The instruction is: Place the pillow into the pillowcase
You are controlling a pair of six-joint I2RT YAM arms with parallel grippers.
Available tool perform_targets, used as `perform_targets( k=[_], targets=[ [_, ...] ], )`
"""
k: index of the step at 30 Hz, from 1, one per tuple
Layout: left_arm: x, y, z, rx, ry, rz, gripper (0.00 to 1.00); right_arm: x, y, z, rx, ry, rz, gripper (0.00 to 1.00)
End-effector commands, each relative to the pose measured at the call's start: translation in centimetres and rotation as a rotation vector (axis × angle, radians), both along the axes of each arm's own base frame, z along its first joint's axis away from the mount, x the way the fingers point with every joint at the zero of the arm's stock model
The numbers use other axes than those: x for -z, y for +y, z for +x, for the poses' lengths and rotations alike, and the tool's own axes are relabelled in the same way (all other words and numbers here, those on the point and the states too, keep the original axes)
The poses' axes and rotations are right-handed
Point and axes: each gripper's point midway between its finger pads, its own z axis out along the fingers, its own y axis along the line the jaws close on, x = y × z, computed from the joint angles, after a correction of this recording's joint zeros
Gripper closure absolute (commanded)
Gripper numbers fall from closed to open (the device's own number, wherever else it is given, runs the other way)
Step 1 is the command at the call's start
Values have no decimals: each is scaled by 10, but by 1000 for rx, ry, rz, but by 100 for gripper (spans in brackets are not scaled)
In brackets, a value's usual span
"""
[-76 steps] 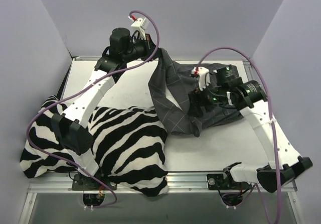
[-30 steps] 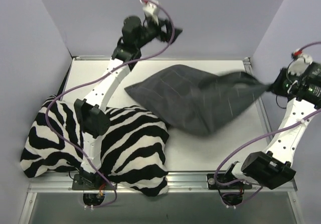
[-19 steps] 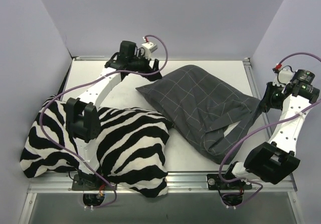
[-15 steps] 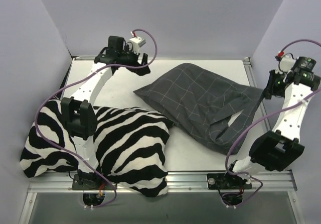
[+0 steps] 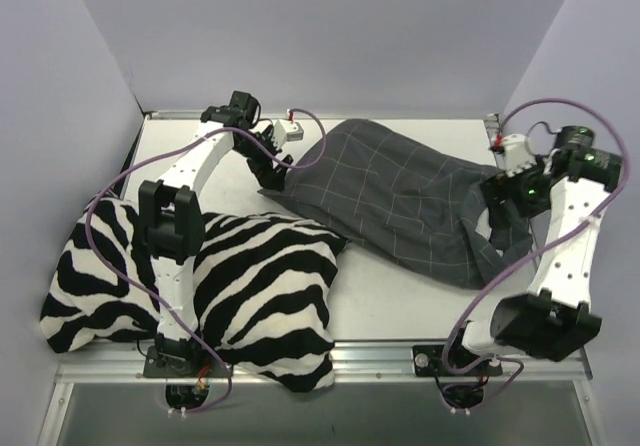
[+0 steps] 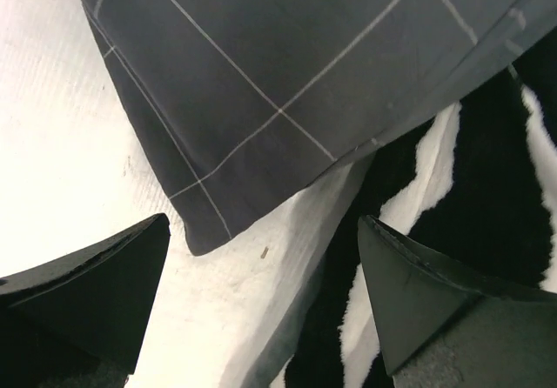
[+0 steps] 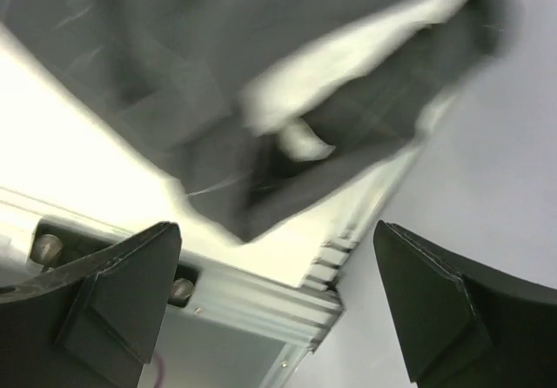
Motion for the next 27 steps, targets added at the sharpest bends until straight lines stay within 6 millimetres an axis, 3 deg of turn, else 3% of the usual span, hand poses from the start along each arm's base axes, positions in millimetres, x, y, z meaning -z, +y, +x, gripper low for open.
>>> perform_targets(
  k=[1,5,7,11,15,18,20,22,23,24,25,26,27],
  targets=[
    [13,11,-15,165,-31,85,2,31,81,-102,-279,239,91,0],
    [36,19,-23,190,11,130,2,77,92,-96,-281,244,12,0],
    [41,20,-28,225,15,130,3,96,85,-90,-235,267,-40,1],
    [54,14,-30,267,12,135,3,128,57,-67,-136,238,-179,4],
    [64,2,-22,273,2,122,3,137,27,-59,-68,239,-316,5],
    [79,-8,-10,257,-28,135,16,132,9,-52,6,211,-385,9],
    [90,-11,-6,243,-30,160,41,128,-3,-49,60,184,-420,12],
    [88,-15,4,201,-44,146,68,121,-12,-44,90,158,-431,32],
    [82,-15,10,177,-53,136,93,119,-19,-45,123,156,-411,44],
    [74,-17,14,139,-49,107,100,116,-23,-44,138,145,-403,71],
    [51,-20,25,112,-90,73,100,103,-30,-36,154,109,-403,89],
    [37,-14,33,74,-102,44,100,97,-31,-31,167,79,-377,100],
    [18,-18,39,35,-107,-14,100,87,-39,-28,204,48,-357,100]
  ],
)
